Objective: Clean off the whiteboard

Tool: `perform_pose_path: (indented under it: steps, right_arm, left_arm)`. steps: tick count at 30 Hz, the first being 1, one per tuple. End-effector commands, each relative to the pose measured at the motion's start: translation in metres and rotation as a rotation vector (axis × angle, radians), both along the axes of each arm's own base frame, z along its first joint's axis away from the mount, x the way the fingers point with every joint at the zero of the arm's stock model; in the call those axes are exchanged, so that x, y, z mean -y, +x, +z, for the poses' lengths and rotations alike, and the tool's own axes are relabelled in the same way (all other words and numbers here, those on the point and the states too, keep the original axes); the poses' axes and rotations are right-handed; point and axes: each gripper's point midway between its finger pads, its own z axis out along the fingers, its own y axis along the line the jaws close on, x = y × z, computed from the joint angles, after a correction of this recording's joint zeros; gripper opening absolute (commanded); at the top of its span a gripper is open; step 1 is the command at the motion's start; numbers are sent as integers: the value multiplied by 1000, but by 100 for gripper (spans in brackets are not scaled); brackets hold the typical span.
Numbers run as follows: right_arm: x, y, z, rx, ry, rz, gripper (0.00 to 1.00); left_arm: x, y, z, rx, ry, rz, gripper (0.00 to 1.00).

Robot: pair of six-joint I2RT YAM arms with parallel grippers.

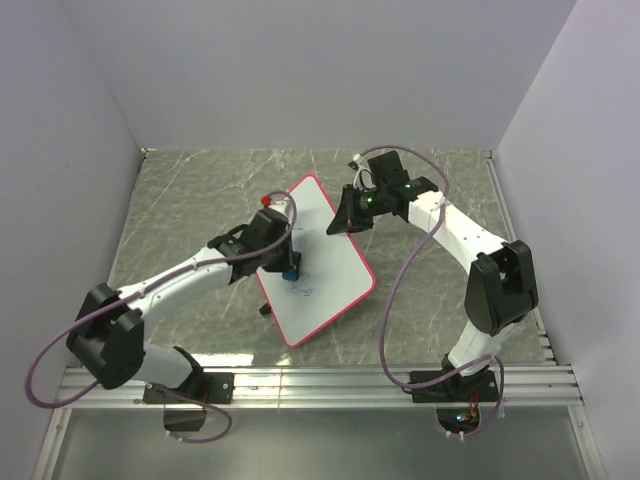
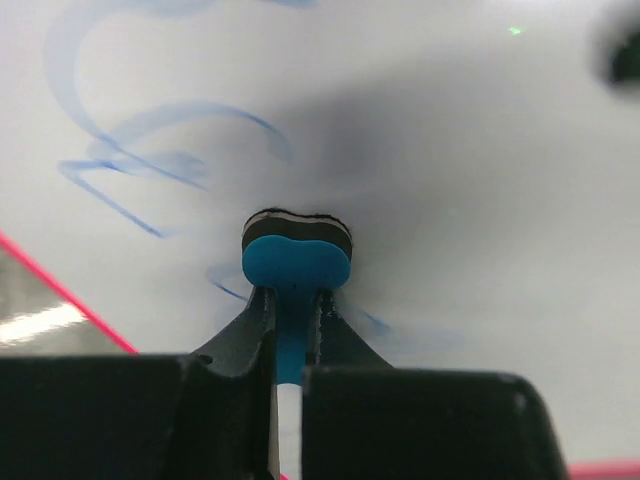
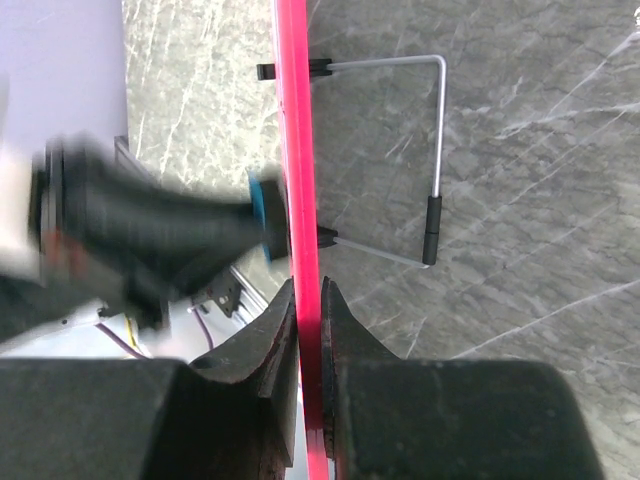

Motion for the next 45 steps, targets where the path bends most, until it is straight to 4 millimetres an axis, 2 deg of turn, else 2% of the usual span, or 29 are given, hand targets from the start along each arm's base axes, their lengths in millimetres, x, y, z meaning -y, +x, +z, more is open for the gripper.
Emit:
perform_pose_path:
  steps: [1,2,4,7,10,14,15,17,18,20,23,26,29,33,37,40,42,45]
  right_arm:
    - [3,-5,5,27,-66,-4,0]
    - [3,-5,4,26,-66,-5,0]
    - [3,-6,4,26,-63,-7,0]
    - [3,-6,1,14,-57,-11,0]
    - [1,-6,2,8,-49,-16,0]
    - [0,-5,5,11,-43,-16,0]
    - [0,-4,7,14,-41,-17,0]
    - [-1,-5,8,16,-41,-17,0]
    - [0,-5,7,15,-42,-18,0]
    - [1,-6,7,13,-46,-20,0]
    - [2,-7,7,13,-44,-24,0]
    - [2,-8,8,14,-43,-27,0]
    - [2,-9,5,7,-45,-30,0]
    - [2,-11,4,6,-39,-35,0]
    - [2,-11,2,3,-36,-38,0]
    - [0,-11,2,0,-33,-35,0]
    - [-2,-11,4,0,-31,-34,0]
    - [-3,-12,5,-2,-34,-33,0]
  left_arm:
    - [70,-93,-11,-122,-147,-382,0]
    - [74,-102,-7,-120,-165,-407,0]
    - [73,-109,-1,-97,-203,-412,0]
    - [65,-109,0,-69,-199,-387,0]
    - [56,-101,-5,-57,-164,-329,0]
    - [28,-69,-22,-68,-136,-160,0]
    - [9,-57,-32,-88,-139,-92,0]
    - [-2,-43,-34,-82,-171,-43,0]
    - [-14,-34,-39,-86,-168,-5,0]
    - [-24,-28,-46,-101,-140,26,0]
    - [-20,-27,-51,-122,-126,-3,0]
    - [0,-41,-40,-112,-177,-110,0]
    - [34,-78,-22,-90,-219,-291,0]
    - [55,-112,6,-56,-305,-410,0]
    - [49,-118,10,-45,-307,-400,0]
    - [37,-105,-1,-31,-239,-314,0]
    - [21,-90,-19,-38,-174,-215,0]
    - [-2,-67,-37,-62,-196,-107,0]
